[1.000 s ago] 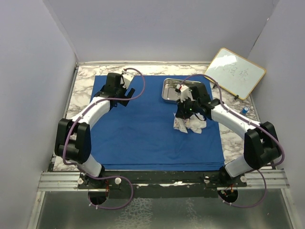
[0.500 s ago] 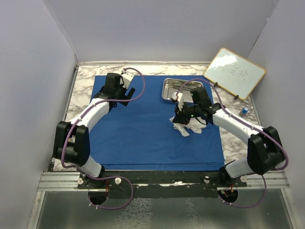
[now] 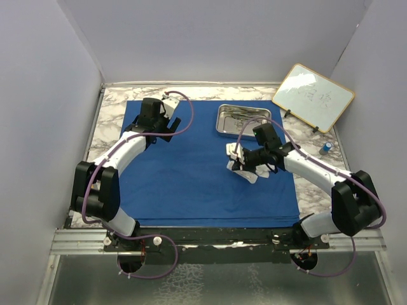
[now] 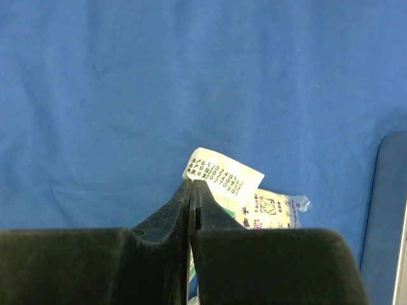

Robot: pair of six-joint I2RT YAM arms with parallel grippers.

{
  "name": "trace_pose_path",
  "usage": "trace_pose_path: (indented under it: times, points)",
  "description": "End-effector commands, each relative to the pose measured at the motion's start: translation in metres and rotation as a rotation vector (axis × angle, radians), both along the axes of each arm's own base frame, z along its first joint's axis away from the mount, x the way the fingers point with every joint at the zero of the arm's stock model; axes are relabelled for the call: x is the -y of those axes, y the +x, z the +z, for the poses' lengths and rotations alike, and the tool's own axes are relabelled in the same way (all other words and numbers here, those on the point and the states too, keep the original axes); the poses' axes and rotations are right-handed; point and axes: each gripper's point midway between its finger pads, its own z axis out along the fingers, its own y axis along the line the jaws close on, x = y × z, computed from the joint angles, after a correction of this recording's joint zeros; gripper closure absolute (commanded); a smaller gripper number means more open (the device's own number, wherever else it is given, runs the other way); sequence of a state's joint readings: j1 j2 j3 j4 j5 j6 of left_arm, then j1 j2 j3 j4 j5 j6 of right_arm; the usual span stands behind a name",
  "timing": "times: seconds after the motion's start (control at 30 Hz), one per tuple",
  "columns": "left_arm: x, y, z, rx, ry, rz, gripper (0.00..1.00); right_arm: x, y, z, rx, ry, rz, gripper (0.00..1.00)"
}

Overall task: Open and lay out the surgical kit
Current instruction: Place the medical item in the surgical kit.

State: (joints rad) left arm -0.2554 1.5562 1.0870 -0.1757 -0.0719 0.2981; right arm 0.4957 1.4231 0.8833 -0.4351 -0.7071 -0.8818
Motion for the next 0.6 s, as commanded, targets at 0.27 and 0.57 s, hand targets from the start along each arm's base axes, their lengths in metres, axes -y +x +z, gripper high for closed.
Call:
trace_pose_path:
  times: [0.27, 0.57]
  points:
    - [0.0, 0.002, 0.004, 0.021, -0.002, -0.003, 0.01, -0.015, -0.021, -0.024, 0.201, -0.021, 0.326, 0.99]
    - [-0.001, 0.001, 0.001, 0.015, 0.005, -0.003, 0.01, -0.01, -0.024, -0.043, 0.234, -0.09, 0.419, 0.99]
